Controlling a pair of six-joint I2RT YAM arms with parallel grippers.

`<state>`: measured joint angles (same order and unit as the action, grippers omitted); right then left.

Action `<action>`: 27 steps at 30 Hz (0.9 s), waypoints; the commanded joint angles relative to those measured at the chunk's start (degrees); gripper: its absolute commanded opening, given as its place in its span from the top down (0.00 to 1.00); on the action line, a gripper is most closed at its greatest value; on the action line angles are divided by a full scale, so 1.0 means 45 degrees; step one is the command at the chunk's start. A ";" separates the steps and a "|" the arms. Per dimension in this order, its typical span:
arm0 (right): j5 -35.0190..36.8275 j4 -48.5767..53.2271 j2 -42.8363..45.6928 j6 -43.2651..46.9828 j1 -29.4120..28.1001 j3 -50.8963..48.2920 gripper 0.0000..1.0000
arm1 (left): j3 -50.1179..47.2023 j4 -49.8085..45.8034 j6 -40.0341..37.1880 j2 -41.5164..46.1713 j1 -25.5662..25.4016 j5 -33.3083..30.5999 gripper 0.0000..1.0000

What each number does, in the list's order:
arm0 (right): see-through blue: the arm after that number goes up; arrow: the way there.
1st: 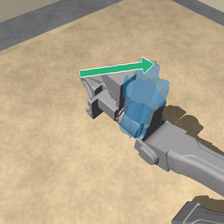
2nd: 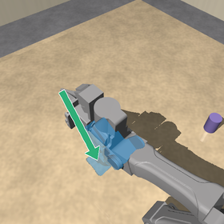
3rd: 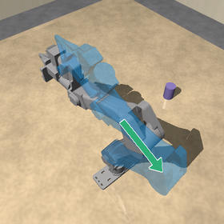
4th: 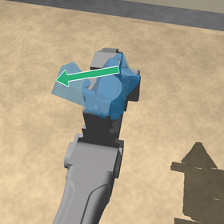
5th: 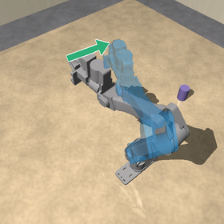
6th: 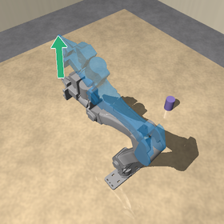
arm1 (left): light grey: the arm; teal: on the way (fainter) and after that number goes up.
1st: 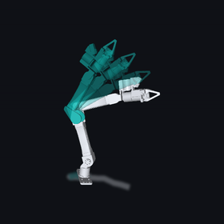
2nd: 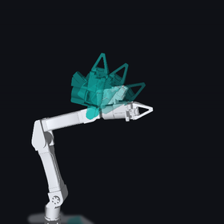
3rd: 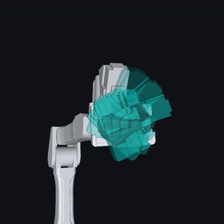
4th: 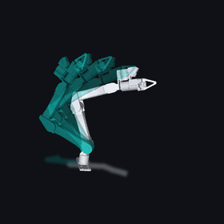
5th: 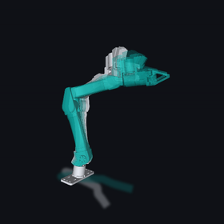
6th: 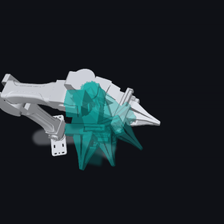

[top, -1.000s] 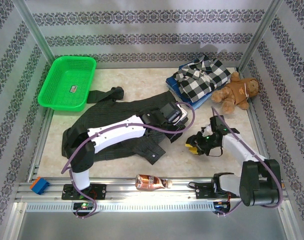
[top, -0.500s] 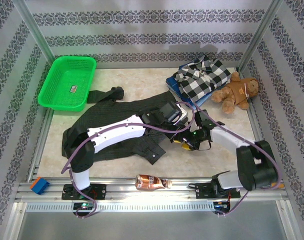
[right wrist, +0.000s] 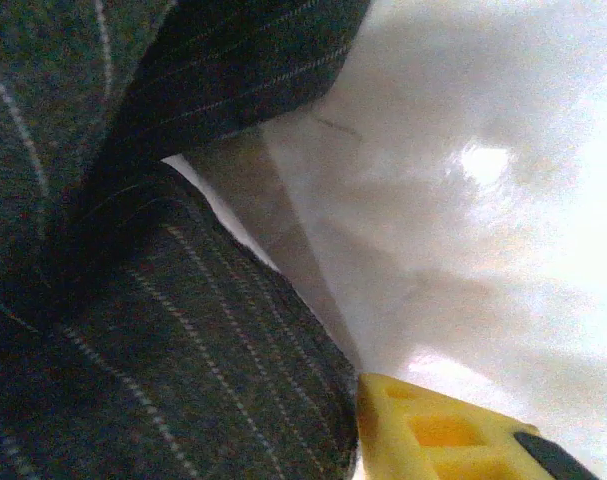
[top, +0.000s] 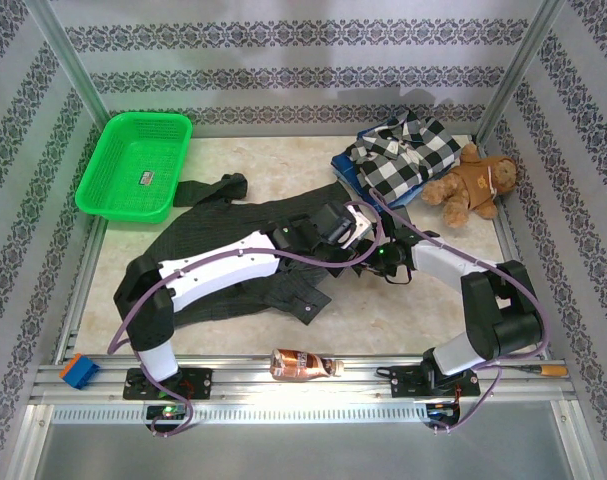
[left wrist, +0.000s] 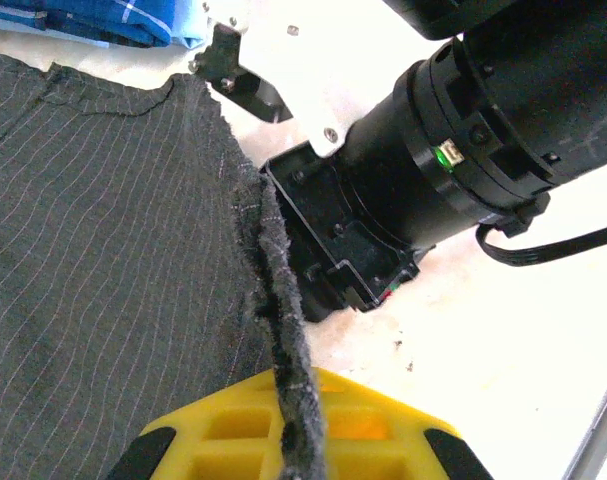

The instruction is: Fold and stack the long sleeve shirts

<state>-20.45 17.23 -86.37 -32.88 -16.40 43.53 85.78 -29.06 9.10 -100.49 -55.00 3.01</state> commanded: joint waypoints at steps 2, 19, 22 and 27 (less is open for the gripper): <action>0.1791 0.0067 0.0323 0.1104 -0.0162 0.0575 0.79 | -0.0175 0.0520 0.0107 0.0436 0.0153 0.0294 1.00; 0.5287 -0.0486 0.0535 0.4574 -0.0313 0.1473 0.93 | -0.0945 0.0890 0.0554 0.0707 0.0153 0.0794 1.00; 0.5975 -0.0952 0.0574 0.4971 -0.0376 0.1546 0.88 | -0.1138 0.1002 0.0701 0.0765 0.0153 0.0921 1.00; 0.6370 -0.0910 0.1002 0.4710 -0.0078 0.1412 0.75 | -0.1419 0.1494 0.1032 0.0701 0.0095 0.1660 1.00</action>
<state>4.78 14.50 -83.92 -11.92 -17.37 49.04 80.14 -25.80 11.77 -99.04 -55.00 7.49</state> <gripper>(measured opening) 0.230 0.063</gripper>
